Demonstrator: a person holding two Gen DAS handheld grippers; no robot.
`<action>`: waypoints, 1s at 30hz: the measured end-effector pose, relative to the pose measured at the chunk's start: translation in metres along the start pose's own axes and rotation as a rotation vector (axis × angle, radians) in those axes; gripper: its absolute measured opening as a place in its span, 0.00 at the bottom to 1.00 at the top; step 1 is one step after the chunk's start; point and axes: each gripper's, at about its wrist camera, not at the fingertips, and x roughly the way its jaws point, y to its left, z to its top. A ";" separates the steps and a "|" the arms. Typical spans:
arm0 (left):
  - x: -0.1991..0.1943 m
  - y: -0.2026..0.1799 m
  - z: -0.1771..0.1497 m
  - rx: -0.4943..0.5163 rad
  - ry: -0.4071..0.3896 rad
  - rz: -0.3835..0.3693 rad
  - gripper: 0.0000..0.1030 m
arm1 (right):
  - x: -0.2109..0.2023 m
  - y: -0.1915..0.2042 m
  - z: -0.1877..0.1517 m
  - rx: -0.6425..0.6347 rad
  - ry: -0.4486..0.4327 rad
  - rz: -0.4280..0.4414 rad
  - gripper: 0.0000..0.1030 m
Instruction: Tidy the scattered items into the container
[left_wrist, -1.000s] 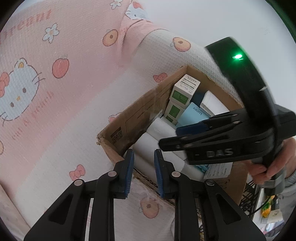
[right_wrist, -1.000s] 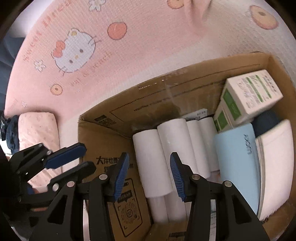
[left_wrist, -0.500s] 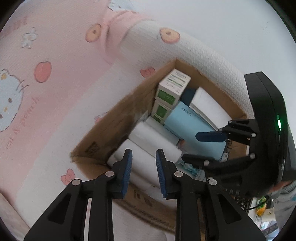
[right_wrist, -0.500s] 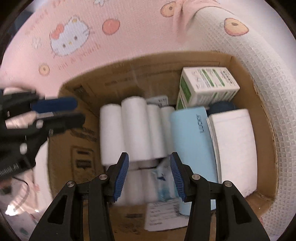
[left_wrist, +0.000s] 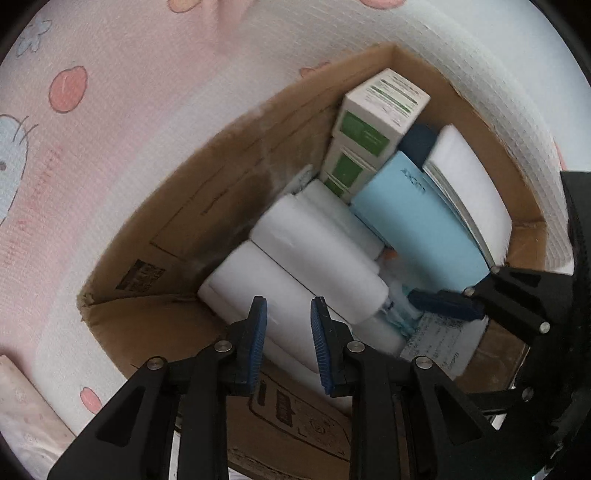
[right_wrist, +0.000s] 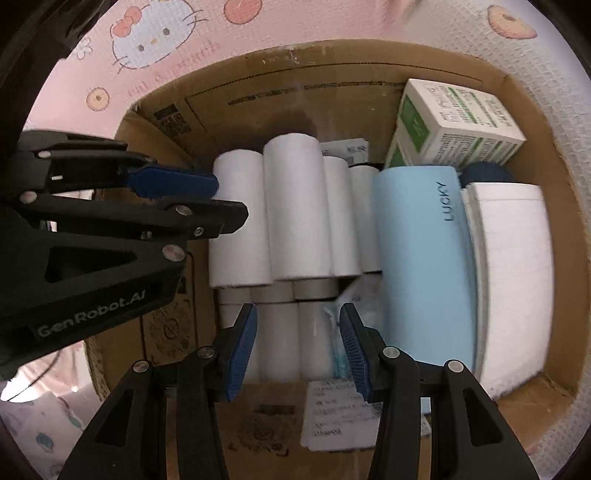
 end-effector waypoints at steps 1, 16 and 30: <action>-0.001 0.001 0.000 0.000 -0.005 0.014 0.27 | 0.003 -0.001 0.001 0.005 0.008 0.020 0.42; -0.007 0.012 0.003 -0.029 -0.056 0.012 0.27 | 0.021 -0.011 0.016 0.045 0.037 0.059 0.32; -0.026 0.008 -0.017 -0.016 -0.109 0.002 0.35 | -0.008 -0.024 -0.020 0.025 0.015 -0.032 0.31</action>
